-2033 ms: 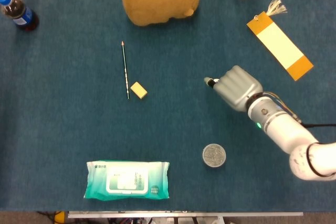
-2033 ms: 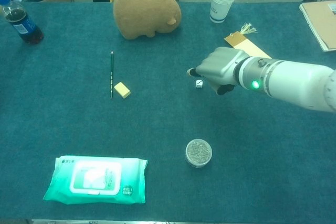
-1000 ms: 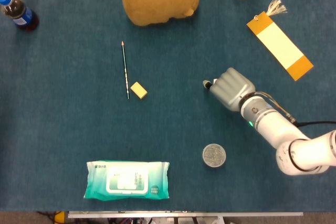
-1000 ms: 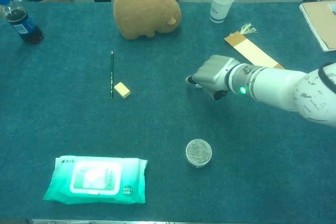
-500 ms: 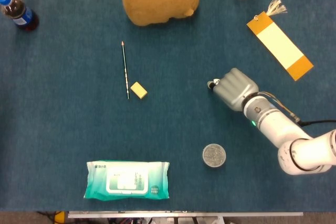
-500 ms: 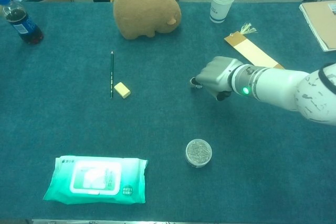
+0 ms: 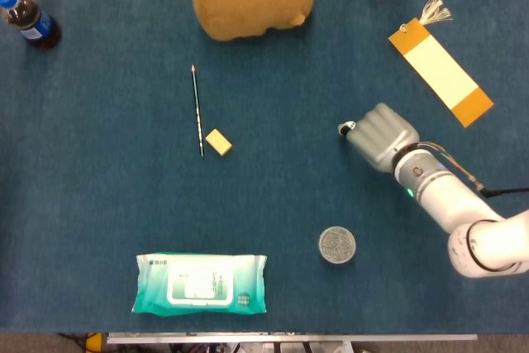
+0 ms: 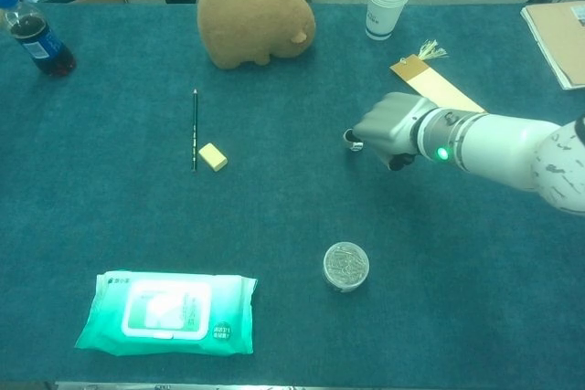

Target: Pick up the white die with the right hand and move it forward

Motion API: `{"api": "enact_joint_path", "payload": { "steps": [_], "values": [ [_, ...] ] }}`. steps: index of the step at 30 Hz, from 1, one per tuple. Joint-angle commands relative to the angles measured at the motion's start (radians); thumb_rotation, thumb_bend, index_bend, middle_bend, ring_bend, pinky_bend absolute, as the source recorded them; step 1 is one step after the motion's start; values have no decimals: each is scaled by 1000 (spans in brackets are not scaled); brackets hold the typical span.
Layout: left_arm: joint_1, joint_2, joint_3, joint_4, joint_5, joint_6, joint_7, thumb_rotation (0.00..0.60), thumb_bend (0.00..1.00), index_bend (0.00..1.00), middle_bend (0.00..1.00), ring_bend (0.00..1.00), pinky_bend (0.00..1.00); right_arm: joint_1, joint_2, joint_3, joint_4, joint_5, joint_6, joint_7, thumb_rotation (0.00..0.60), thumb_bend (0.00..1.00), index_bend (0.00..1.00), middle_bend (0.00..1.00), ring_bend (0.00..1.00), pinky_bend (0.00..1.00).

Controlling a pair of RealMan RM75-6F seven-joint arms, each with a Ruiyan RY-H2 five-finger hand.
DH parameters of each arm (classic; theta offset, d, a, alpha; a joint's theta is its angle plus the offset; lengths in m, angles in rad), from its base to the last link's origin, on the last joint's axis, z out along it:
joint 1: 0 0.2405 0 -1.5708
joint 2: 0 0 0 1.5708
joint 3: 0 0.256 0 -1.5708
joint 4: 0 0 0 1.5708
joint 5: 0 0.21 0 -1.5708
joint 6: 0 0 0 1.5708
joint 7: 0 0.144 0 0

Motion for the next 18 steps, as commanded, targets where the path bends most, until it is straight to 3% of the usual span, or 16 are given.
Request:
{"api": "enact_joint_path", "payload": {
  "steps": [1, 10, 18],
  "values": [
    [0, -1, 0, 2, -1, -1, -2, 600, 264, 337, 324, 189, 377, -6, 9, -7, -8, -7, 10, 6, 600, 1000, 164, 1000, 1000, 1000],
    [-1, -4, -2, 5, -6, -7, -1, 600, 264, 337, 324, 189, 377, -30, 45, -28, -30, -23, 31, 27, 600, 1000, 190, 1000, 1000, 1000],
    [-1, -5, -2, 3, -9, -9, 1, 600, 264, 337, 324, 189, 377, -57, 82, -22, -76, -102, 49, 62, 600, 1000, 194, 1000, 1000, 1000]
  ]
}}
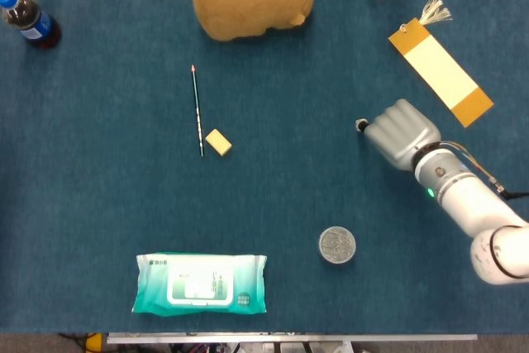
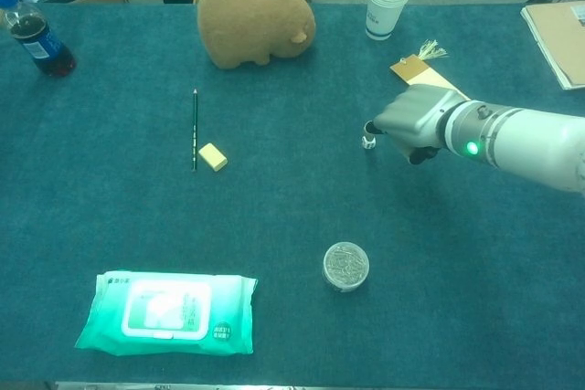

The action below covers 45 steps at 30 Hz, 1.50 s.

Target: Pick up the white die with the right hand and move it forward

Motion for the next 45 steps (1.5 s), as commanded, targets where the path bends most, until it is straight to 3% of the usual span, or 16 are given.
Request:
{"api": "enact_joint_path", "payload": {
  "steps": [1, 45],
  "values": [
    [1, 0, 0, -1, -1, 1, 1, 600, 264, 337, 324, 189, 377, -12, 16, 3, -22, -31, 6, 14, 600, 1000, 194, 1000, 1000, 1000],
    [-4, -2, -2, 7, -7, -13, -7, 600, 264, 337, 324, 189, 377, -34, -23, 2, 58, -25, -36, 4, 600, 1000, 220, 1000, 1000, 1000]
  ]
}}
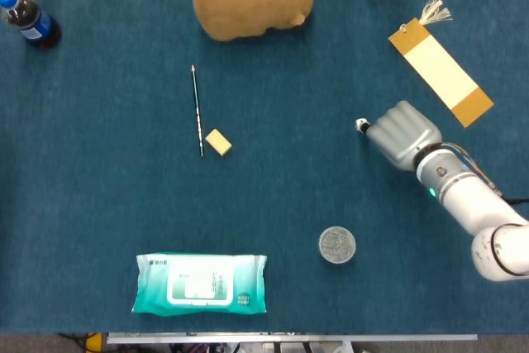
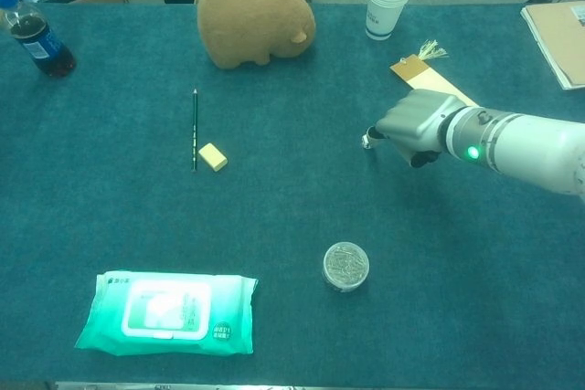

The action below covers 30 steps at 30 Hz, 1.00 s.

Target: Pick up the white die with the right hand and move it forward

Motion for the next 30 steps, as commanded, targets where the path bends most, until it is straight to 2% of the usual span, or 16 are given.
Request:
{"api": "enact_joint_path", "payload": {
  "steps": [1, 30],
  "values": [
    [1, 0, 0, 1, 0, 0, -1, 600, 264, 337, 324, 189, 377, -2, -1, 1, 5, -4, -3, 3, 600, 1000, 220, 1000, 1000, 1000],
    [0, -9, 2, 16, -3, -9, -12, 600, 264, 337, 324, 189, 377, -56, -22, 44, 91, -74, 20, 52, 600, 1000, 220, 1000, 1000, 1000]
  ]
}}
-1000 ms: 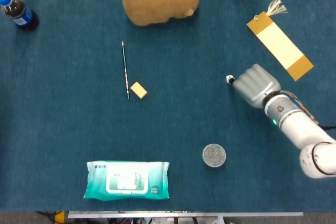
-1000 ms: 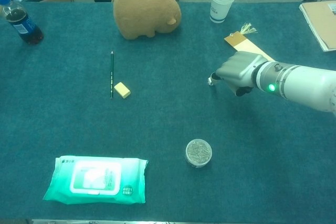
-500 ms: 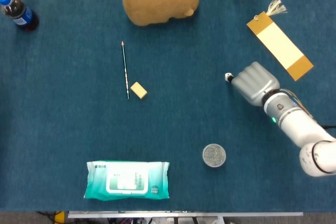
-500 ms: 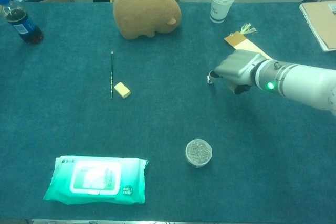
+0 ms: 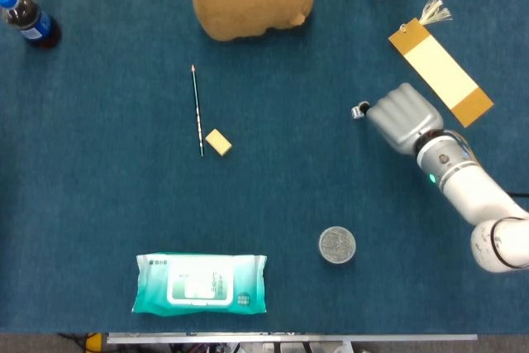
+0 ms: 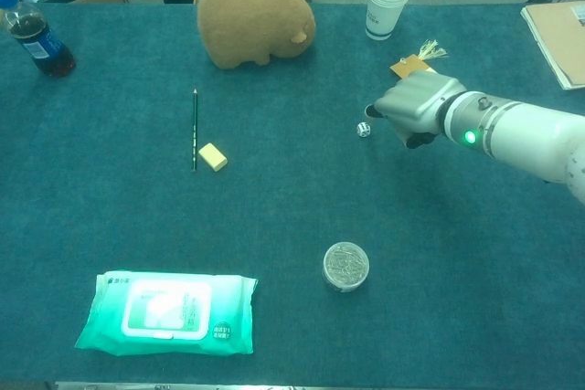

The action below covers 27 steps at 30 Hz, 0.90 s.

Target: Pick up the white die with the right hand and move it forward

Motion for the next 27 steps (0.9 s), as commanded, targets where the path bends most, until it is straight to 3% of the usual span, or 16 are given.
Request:
{"api": "enact_joint_path", "payload": {
  "steps": [1, 7, 12, 19, 27],
  "values": [
    [0, -1, 0, 2, -1, -1, -1, 600, 264, 337, 324, 189, 377, -7, -3, 5, 8, -6, -1, 5, 600, 1000, 220, 1000, 1000, 1000],
    [1, -1, 1, 0, 10, 10, -4, 600, 264, 337, 324, 189, 377, -45, 24, 21, -11, -90, 21, 58, 600, 1000, 220, 1000, 1000, 1000],
    [7, 5, 0, -15, 40, 53, 2, 600, 264, 337, 324, 189, 377, -168, 97, 21, -58, -365, 154, 221, 600, 1000, 213, 988, 932, 1000],
    [16, -7, -14, -43, 105, 161, 24, 600, 263, 337, 315, 189, 377, -382, 195, -18, -40, -736, 407, 485, 600, 1000, 143, 706, 666, 943],
    [18, -42, -37, -69, 174, 275, 64, 600, 264, 337, 256, 185, 376, -621, 227, -47, 73, -1018, 702, 751, 600, 1000, 134, 403, 342, 700]
  ]
}}
